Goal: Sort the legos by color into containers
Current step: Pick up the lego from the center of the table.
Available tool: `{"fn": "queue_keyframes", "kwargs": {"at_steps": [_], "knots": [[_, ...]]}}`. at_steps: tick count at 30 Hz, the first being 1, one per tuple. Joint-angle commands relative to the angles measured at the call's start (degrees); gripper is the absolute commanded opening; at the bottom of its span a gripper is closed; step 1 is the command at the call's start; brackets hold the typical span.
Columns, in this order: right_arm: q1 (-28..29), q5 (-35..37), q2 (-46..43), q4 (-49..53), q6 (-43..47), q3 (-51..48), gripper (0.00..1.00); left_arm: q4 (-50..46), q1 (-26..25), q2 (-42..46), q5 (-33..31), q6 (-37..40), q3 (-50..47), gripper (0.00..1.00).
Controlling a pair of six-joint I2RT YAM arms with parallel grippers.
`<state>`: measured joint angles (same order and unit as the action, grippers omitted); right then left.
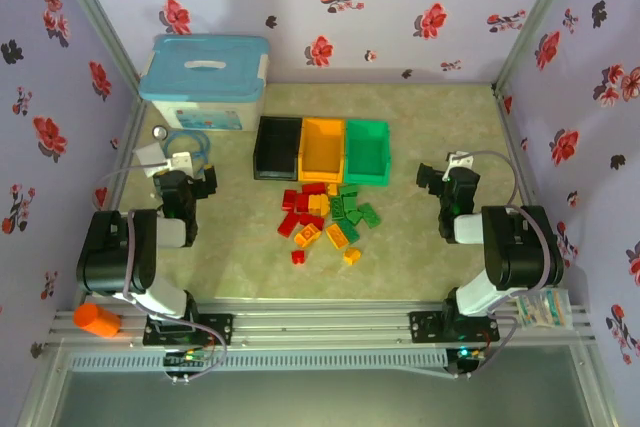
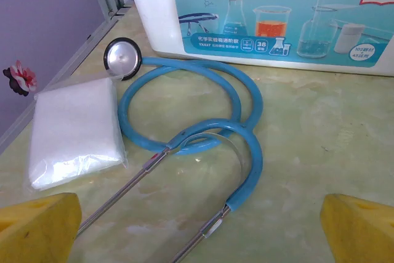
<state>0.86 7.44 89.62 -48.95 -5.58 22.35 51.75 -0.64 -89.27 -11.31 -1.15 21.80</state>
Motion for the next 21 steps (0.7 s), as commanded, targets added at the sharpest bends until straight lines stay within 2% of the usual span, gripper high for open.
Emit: {"fn": "queue_keyframes", "kwargs": {"at_steps": [1, 21], "knots": [[-0.6, -0.7, -0.1, -0.8, 0.5, 0.5, 0.99, 0.0, -0.1, 0.6, 0.4, -0.1, 0.4, 1.00], [-0.6, -0.5, -0.2, -0.9, 0.6, 0.4, 0.99, 0.1, -0.1, 0.7, 0.4, -0.2, 0.4, 1.00]]}}
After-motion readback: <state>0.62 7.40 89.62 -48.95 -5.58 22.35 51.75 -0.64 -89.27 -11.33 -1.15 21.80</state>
